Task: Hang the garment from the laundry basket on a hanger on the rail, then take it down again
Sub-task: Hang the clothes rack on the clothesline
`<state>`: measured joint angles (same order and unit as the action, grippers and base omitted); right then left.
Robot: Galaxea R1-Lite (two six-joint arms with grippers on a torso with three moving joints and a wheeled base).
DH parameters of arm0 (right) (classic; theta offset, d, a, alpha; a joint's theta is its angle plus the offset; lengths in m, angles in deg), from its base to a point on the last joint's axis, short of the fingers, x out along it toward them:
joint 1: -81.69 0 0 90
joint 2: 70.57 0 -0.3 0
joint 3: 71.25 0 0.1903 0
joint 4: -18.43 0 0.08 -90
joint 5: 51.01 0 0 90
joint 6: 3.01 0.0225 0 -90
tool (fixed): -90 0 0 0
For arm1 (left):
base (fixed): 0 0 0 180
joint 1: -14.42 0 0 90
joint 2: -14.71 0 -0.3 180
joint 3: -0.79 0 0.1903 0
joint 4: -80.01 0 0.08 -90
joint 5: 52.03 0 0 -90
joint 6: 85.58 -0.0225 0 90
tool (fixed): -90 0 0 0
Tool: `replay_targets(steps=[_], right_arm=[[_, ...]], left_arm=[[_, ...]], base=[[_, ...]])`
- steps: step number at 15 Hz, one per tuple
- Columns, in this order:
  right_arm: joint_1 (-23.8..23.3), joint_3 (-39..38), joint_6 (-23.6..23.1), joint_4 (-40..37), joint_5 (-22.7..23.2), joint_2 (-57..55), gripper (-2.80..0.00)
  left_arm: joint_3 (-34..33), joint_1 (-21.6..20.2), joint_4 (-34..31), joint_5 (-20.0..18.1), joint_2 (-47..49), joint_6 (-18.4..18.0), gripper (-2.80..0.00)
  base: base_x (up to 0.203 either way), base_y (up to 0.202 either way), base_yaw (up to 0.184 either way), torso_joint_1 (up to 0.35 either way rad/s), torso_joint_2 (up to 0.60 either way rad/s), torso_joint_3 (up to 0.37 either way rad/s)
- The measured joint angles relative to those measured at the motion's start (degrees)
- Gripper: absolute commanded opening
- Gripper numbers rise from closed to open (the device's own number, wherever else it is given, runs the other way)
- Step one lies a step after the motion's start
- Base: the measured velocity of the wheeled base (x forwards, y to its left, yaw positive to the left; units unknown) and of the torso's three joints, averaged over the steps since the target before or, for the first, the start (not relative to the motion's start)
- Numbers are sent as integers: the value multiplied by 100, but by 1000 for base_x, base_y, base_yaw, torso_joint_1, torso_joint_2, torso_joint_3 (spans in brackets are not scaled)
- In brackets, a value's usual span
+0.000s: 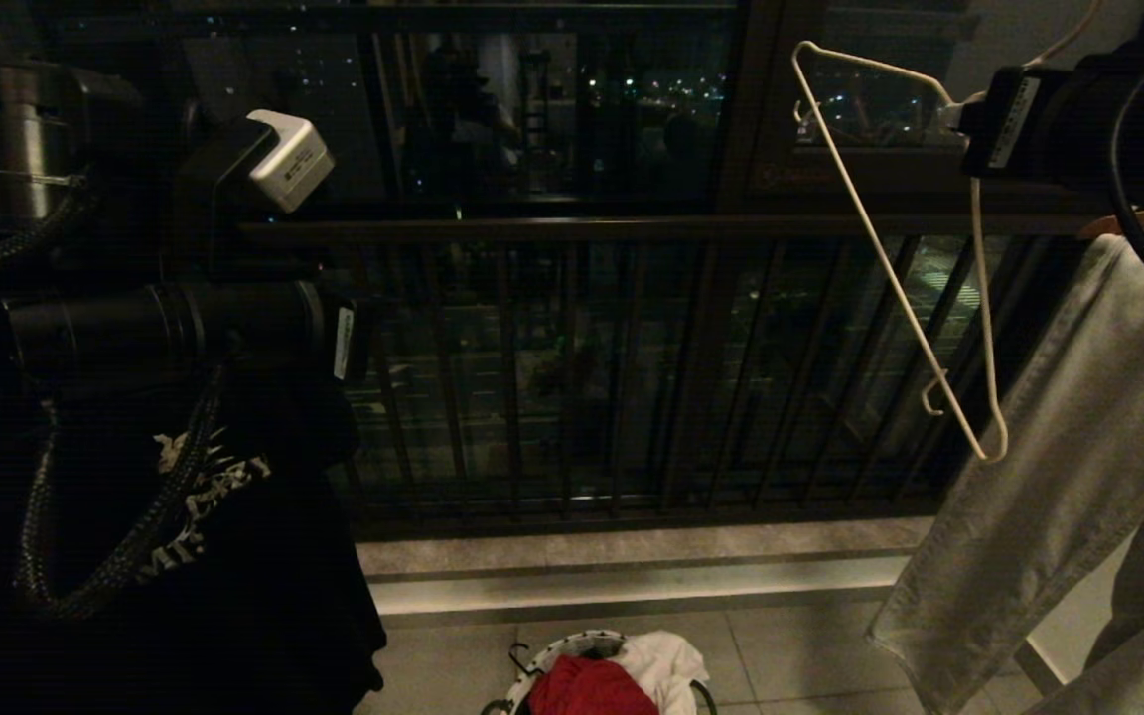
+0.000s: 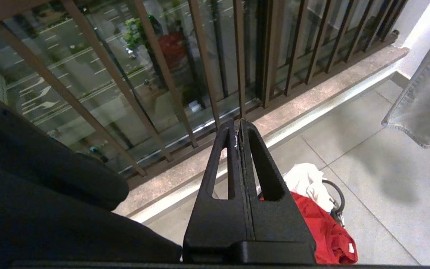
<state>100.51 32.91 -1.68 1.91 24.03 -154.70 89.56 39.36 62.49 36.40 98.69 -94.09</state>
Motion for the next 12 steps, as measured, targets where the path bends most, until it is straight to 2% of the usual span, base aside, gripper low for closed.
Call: replay_targets(steps=[12], right_arm=[[-216,477,-64,-202,23,-56,-280]], left_arm=[[-28,-6,9,1,-61,-6,-280]], base=[[0,0,0,0,0,0]])
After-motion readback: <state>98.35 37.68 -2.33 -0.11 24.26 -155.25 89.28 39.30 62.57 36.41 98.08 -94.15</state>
